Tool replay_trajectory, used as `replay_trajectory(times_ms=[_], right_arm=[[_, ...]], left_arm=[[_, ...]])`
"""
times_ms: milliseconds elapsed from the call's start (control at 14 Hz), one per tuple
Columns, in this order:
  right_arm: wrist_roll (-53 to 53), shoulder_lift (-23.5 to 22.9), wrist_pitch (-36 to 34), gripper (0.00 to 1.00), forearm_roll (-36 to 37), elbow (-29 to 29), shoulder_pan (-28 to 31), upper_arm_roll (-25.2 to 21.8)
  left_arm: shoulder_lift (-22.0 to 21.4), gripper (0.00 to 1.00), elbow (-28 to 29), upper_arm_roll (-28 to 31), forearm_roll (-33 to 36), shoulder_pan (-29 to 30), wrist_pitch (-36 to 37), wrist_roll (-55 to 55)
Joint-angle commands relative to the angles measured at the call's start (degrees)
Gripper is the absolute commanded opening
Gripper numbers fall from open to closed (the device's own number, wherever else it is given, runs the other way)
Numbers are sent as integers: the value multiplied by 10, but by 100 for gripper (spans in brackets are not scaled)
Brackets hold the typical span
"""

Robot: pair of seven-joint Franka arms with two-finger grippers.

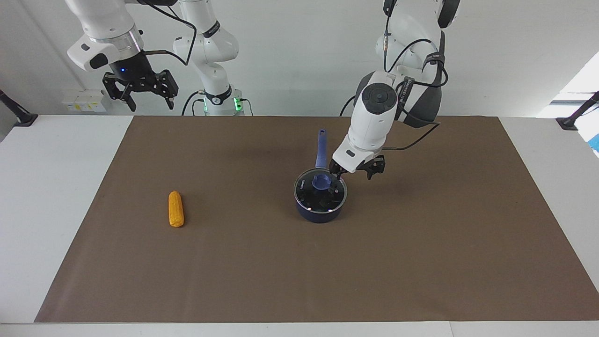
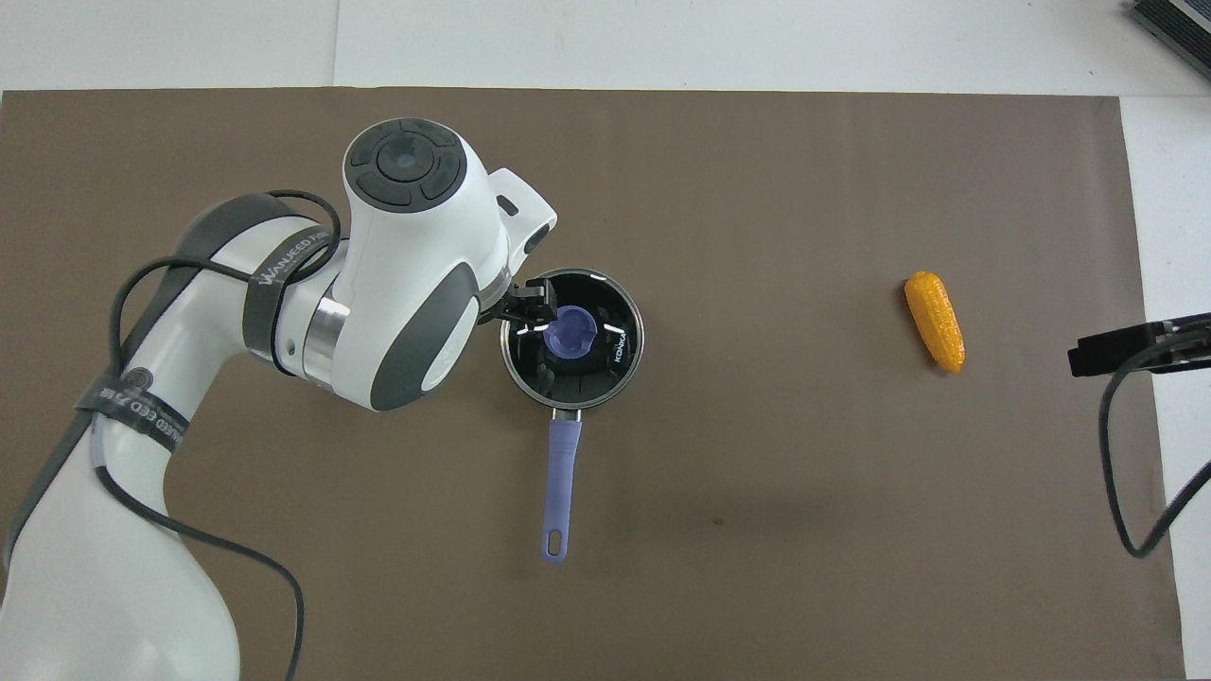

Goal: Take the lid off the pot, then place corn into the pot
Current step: 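Reach the left gripper over the pot to the blue lid knob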

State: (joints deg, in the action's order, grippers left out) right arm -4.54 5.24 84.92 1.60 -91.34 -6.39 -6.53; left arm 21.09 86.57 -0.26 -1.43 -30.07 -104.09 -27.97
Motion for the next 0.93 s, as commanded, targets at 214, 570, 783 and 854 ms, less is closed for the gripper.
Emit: replay_trajectory(times_ms=[214, 570, 783, 854], right_arm=[[-11, 9, -7, 100, 1, -6, 3, 2], [-11, 9, -7, 100, 1, -6, 4, 1], [-11, 9, -7, 100, 1, -6, 4, 2], [-11, 9, -7, 100, 1, -6, 4, 1]], left_arm=[[7, 100, -15, 9, 6, -41, -32, -76], [33, 100, -40, 9, 10, -65, -39, -108], [32, 100, -37, 9, 11, -66, -52, -110], [34, 100, -36, 9, 13, -67, -59, -111]])
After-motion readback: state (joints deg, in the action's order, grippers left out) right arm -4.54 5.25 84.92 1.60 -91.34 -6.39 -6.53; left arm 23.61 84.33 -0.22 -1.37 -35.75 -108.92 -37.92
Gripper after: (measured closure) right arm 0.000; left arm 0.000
